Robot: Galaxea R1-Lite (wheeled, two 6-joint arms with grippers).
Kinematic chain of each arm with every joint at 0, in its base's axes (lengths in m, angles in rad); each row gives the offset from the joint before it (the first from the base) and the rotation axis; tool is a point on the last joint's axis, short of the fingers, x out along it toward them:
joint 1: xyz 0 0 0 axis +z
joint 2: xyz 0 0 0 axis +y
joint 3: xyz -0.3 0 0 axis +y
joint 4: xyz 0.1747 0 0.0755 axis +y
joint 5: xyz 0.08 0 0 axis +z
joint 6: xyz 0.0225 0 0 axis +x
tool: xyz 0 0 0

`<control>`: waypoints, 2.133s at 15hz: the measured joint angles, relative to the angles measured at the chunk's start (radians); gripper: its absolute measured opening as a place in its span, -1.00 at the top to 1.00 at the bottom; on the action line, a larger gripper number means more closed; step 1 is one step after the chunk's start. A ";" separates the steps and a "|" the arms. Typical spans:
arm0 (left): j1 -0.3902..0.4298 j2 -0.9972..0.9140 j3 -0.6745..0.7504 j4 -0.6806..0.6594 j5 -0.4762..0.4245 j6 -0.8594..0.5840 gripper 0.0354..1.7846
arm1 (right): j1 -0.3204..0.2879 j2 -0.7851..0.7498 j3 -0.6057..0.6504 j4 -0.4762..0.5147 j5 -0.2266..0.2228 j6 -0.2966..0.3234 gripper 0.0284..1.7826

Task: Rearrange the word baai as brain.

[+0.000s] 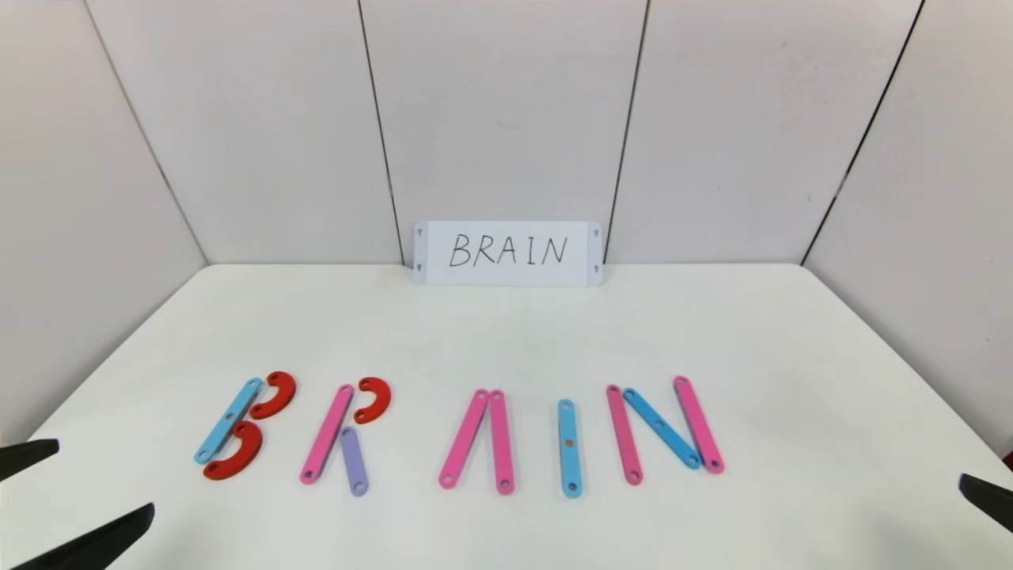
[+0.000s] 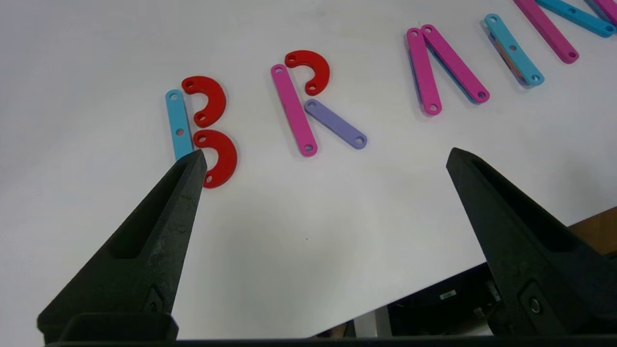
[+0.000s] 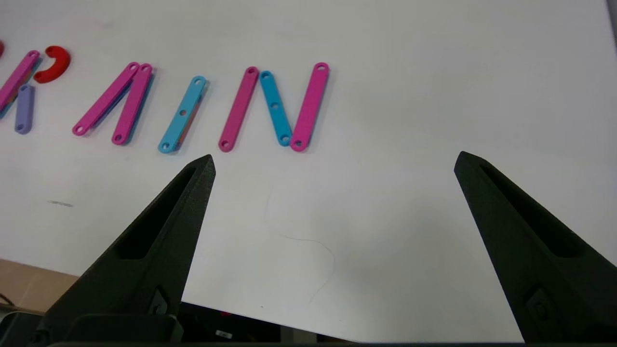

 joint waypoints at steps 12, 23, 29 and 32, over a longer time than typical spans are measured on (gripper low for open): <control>0.061 -0.496 0.069 0.231 0.105 0.001 -0.95 | -0.346 -0.606 0.185 0.004 0.054 -0.270 -0.95; 0.062 -0.683 0.531 -0.326 0.205 -0.010 -0.95 | -0.349 -0.699 0.571 -0.268 0.147 -0.271 -0.95; 0.062 -0.688 0.583 -0.255 0.217 -0.025 -0.95 | -0.349 -0.700 0.574 -0.256 0.140 -0.231 -0.95; 0.062 -0.688 0.584 -0.254 0.217 -0.035 -0.95 | -0.349 -0.700 0.574 -0.256 0.115 -0.211 -0.95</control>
